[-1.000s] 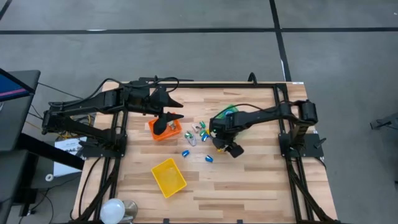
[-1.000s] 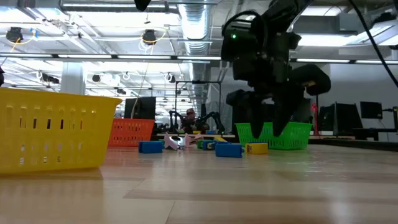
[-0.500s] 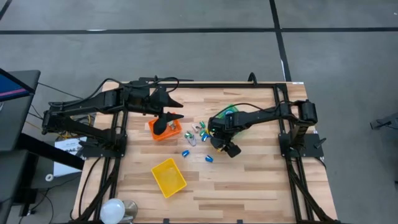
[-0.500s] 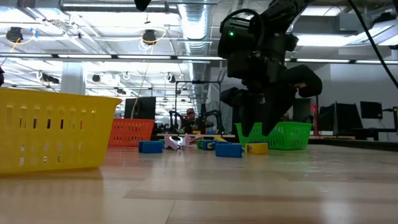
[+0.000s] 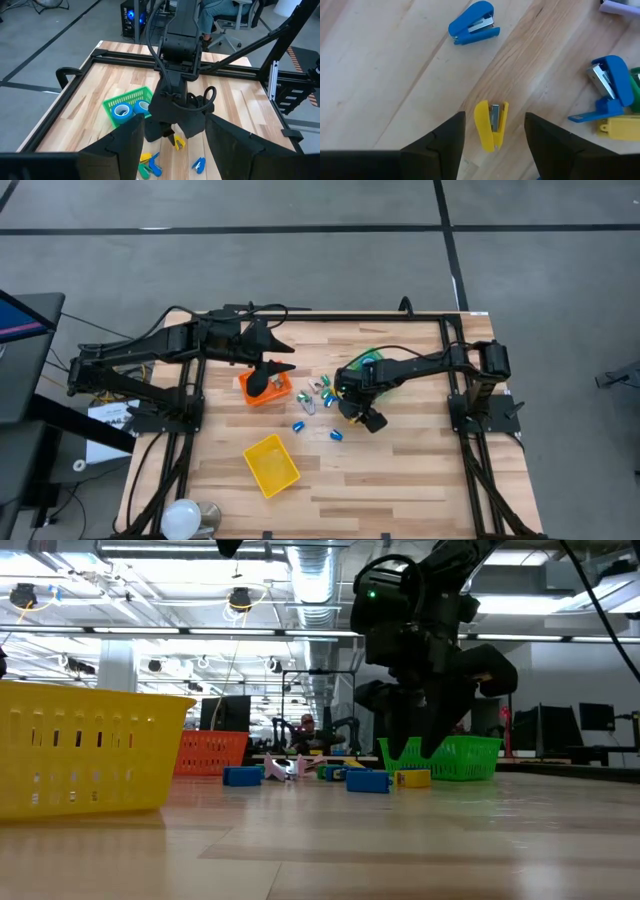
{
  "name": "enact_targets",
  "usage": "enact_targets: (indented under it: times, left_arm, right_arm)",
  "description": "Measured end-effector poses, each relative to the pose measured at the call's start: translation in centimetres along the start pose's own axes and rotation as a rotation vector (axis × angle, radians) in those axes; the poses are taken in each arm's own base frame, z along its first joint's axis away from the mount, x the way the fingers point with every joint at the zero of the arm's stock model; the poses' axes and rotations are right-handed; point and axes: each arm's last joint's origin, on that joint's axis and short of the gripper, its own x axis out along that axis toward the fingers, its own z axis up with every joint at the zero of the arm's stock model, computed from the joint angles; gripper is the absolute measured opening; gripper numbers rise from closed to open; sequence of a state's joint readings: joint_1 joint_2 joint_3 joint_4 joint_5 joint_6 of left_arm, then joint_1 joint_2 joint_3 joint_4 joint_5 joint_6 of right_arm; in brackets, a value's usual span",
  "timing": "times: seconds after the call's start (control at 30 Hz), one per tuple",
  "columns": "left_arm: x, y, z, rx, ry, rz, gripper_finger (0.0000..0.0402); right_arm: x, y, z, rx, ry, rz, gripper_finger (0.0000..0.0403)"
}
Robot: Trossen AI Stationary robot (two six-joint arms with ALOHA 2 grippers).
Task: Pick and place Stapler, Stapler remover, tape
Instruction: Put the yellow stapler into the yellow basket
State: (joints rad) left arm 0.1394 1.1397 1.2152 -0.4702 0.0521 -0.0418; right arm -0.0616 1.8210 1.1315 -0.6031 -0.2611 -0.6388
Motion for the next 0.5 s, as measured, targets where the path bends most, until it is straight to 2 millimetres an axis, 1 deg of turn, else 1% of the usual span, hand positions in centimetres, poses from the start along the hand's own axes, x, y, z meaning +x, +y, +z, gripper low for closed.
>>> enact_targets:
  times: [0.1,0.3,0.5]
  left_arm:
    - [0.0,0.0,0.0,0.000,0.000,0.000,0.0199]
    - [0.0,0.0,0.0,0.000,0.000,0.000,0.0199]
    - [0.0,0.0,0.1,0.000,-0.006,0.000,0.0199]
  right_arm:
    - [0.4,0.1,-0.3,-0.003,-0.011,-0.008,0.0194]
    - [1.4,0.6,-1.7,0.009,0.025,0.007,0.0194]
    - [1.5,0.5,-1.6,0.002,0.015,-0.022,0.0186]
